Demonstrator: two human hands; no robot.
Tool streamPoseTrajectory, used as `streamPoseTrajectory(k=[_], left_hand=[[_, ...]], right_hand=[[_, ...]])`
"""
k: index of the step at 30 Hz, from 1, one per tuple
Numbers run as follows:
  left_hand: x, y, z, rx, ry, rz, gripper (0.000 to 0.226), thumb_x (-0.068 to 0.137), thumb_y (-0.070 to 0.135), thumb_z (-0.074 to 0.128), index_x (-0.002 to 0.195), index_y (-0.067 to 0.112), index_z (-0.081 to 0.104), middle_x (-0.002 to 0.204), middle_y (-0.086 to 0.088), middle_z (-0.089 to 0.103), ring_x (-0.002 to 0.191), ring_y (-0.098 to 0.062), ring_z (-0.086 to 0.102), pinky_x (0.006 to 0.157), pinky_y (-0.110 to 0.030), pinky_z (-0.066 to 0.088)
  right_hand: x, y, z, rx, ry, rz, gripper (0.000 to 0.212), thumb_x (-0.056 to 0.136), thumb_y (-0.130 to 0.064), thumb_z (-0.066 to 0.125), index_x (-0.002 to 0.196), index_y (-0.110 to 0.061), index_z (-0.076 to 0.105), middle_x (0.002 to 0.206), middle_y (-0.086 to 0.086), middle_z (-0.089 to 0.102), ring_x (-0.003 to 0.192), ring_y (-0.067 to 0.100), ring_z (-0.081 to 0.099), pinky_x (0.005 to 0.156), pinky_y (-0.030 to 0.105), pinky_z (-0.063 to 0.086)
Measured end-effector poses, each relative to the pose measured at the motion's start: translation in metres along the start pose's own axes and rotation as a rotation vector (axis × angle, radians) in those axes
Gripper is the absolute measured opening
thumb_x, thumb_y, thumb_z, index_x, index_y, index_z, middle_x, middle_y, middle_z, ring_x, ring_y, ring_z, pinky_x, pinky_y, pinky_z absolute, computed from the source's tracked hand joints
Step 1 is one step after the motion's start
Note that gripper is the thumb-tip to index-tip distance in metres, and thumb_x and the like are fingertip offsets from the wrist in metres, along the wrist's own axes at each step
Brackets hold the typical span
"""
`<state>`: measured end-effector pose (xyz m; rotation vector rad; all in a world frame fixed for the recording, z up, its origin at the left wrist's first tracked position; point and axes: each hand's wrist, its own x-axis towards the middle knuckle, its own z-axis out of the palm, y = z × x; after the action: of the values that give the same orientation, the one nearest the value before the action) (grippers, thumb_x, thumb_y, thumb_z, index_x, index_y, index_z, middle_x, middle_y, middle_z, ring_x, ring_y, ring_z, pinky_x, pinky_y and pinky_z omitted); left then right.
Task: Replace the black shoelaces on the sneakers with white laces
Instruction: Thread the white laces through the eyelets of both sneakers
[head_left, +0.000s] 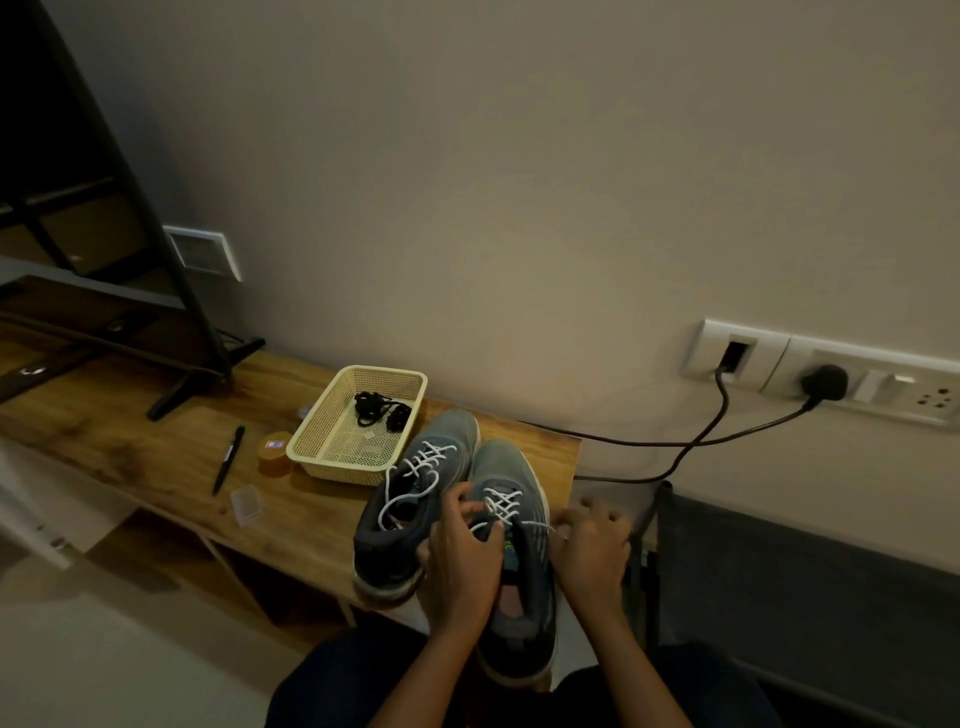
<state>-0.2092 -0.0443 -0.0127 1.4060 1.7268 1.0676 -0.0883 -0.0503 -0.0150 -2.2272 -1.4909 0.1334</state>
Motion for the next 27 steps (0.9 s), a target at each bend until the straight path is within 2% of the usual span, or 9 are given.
streamPoseTrajectory(k=[2, 4, 7, 11, 16, 19, 22, 25, 27], left_hand=[[0.0, -0.002, 0.001, -0.021, 0.004, 0.017, 0.055, 0.079, 0.022, 0.071, 0.102, 0.055, 0.033, 0.101, 0.02, 0.061, 0.109, -0.015, 0.055, 0.085, -0.038, 0.048], [0.0, -0.001, 0.001, -0.034, 0.006, 0.039, 0.051, 0.08, 0.017, 0.07, 0.103, 0.049, 0.039, 0.098, 0.019, 0.061, 0.104, -0.011, 0.057, 0.087, -0.036, 0.049], [0.0, 0.001, 0.001, -0.056, 0.0, 0.074, 0.045, 0.081, 0.012, 0.069, 0.106, 0.04, 0.044, 0.096, 0.018, 0.061, 0.098, -0.008, 0.058, 0.077, -0.024, 0.046], [-0.001, 0.001, 0.0, -0.05, -0.019, 0.095, 0.043, 0.084, 0.011, 0.066, 0.106, 0.04, 0.043, 0.098, 0.016, 0.061, 0.093, -0.004, 0.057, 0.065, -0.01, 0.038], [0.0, 0.003, 0.001, -0.041, -0.016, 0.099, 0.04, 0.085, 0.009, 0.065, 0.108, 0.035, 0.046, 0.099, 0.013, 0.063, 0.093, -0.005, 0.058, 0.064, -0.008, 0.036], [-0.001, 0.003, 0.001, -0.032, -0.02, 0.104, 0.035, 0.086, 0.008, 0.063, 0.111, 0.03, 0.051, 0.1, 0.013, 0.063, 0.095, -0.005, 0.058, 0.064, -0.005, 0.035], [0.0, 0.001, 0.001, -0.011, -0.015, 0.121, 0.031, 0.086, 0.009, 0.062, 0.11, 0.026, 0.056, 0.103, 0.013, 0.062, 0.097, -0.004, 0.057, 0.065, -0.004, 0.035], [0.0, 0.0, 0.001, 0.021, -0.02, 0.152, 0.028, 0.086, 0.009, 0.062, 0.111, 0.023, 0.059, 0.107, 0.01, 0.061, 0.096, -0.002, 0.054, 0.066, 0.0, 0.036], [0.0, 0.0, 0.001, 0.047, -0.024, 0.178, 0.027, 0.087, 0.008, 0.062, 0.11, 0.022, 0.06, 0.109, 0.009, 0.059, 0.096, -0.001, 0.053, 0.068, 0.001, 0.036]], right_hand=[[0.004, -0.002, 0.005, 0.072, 0.006, -0.144, 0.025, 0.059, -0.007, 0.083, 0.077, -0.022, 0.076, 0.114, 0.012, 0.064, 0.102, 0.043, 0.052, 0.077, 0.047, 0.047], [0.007, -0.003, 0.007, 0.112, 0.011, -0.207, 0.028, 0.052, -0.005, 0.086, 0.068, -0.025, 0.075, 0.108, 0.012, 0.067, 0.098, 0.045, 0.053, 0.074, 0.049, 0.048], [0.005, -0.005, 0.003, 0.157, -0.001, -0.151, 0.019, 0.062, -0.009, 0.082, 0.07, -0.025, 0.076, 0.11, 0.009, 0.066, 0.106, 0.041, 0.048, 0.08, 0.044, 0.043], [0.003, -0.004, 0.0, 0.076, -0.017, -0.057, 0.013, 0.083, -0.02, 0.066, 0.094, -0.022, 0.075, 0.126, 0.003, 0.054, 0.121, 0.027, 0.034, 0.092, 0.035, 0.033], [0.0, 0.0, -0.003, -0.071, -0.099, 0.094, 0.022, 0.092, -0.028, 0.052, 0.11, -0.027, 0.065, 0.126, -0.002, 0.049, 0.118, 0.022, 0.034, 0.093, 0.03, 0.034], [-0.002, 0.001, -0.005, -0.081, -0.106, 0.15, 0.023, 0.092, -0.026, 0.05, 0.11, -0.024, 0.064, 0.125, 0.0, 0.048, 0.116, 0.023, 0.034, 0.092, 0.031, 0.035], [0.001, -0.001, -0.005, 0.035, -0.078, 0.083, 0.022, 0.089, -0.024, 0.058, 0.109, -0.024, 0.067, 0.127, 0.003, 0.05, 0.118, 0.027, 0.035, 0.091, 0.033, 0.035], [0.005, -0.005, -0.002, 0.164, -0.025, -0.079, 0.015, 0.075, -0.014, 0.074, 0.089, -0.02, 0.076, 0.123, 0.009, 0.058, 0.115, 0.036, 0.04, 0.089, 0.041, 0.037], [0.004, -0.007, -0.003, 0.166, -0.041, -0.095, 0.008, 0.074, -0.016, 0.075, 0.081, -0.02, 0.076, 0.123, 0.007, 0.059, 0.117, 0.036, 0.038, 0.091, 0.043, 0.036]])
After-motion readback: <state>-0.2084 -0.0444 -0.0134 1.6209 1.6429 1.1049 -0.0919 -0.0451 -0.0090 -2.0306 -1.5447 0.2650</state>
